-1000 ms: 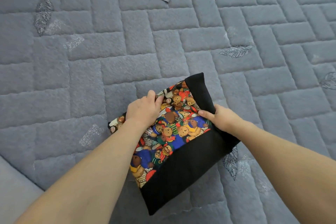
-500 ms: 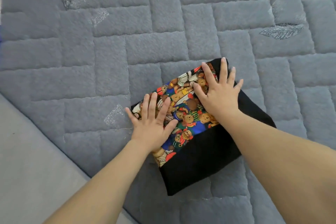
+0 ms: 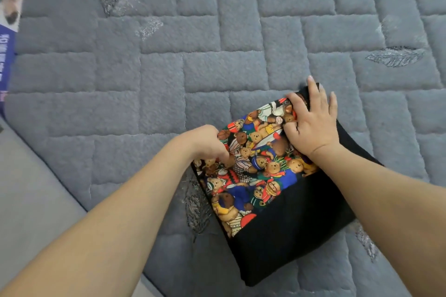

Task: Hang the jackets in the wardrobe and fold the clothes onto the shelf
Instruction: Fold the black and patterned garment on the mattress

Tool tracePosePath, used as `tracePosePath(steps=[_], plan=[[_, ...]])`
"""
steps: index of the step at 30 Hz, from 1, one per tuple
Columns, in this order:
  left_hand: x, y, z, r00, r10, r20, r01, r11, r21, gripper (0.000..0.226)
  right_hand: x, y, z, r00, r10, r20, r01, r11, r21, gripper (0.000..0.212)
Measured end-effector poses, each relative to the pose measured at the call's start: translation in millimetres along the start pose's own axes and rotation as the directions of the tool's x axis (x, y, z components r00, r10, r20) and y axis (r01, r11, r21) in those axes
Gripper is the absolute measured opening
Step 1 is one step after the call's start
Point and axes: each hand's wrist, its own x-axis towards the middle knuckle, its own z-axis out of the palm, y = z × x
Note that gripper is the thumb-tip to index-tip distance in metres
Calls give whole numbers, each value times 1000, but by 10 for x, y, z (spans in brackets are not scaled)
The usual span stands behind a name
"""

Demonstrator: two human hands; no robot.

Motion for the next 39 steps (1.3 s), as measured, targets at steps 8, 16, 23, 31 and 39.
tracePosePath(steps=[8, 16, 23, 31, 39], plan=[[-591, 9, 316, 943, 86, -322, -72, 996, 55, 28, 512, -707, -643, 636, -241, 734, 517, 838, -173, 73], [-2978, -380, -368, 832, 98, -546, 84, 951, 297, 24, -121, -2060, -2477, 609, -372, 701, 580, 811, -73, 42], [-5961, -1115, -874, 619, -199, -760, 330, 944, 22, 12, -1079, -3919, -4554, 604, -745, 282, 775, 632, 7, 32], [-8740, -2022, -464, 304, -507, -807, 417, 832, -366, 11, -2333, -5969, -6235, 376, -905, 200, 912, 400, 96, 58], [-10925, -2703, 813, 58, -767, -639, 407, 602, -686, 15, -4295, -7674, -6987, 23, -989, 146, 998, 30, 48, 35]])
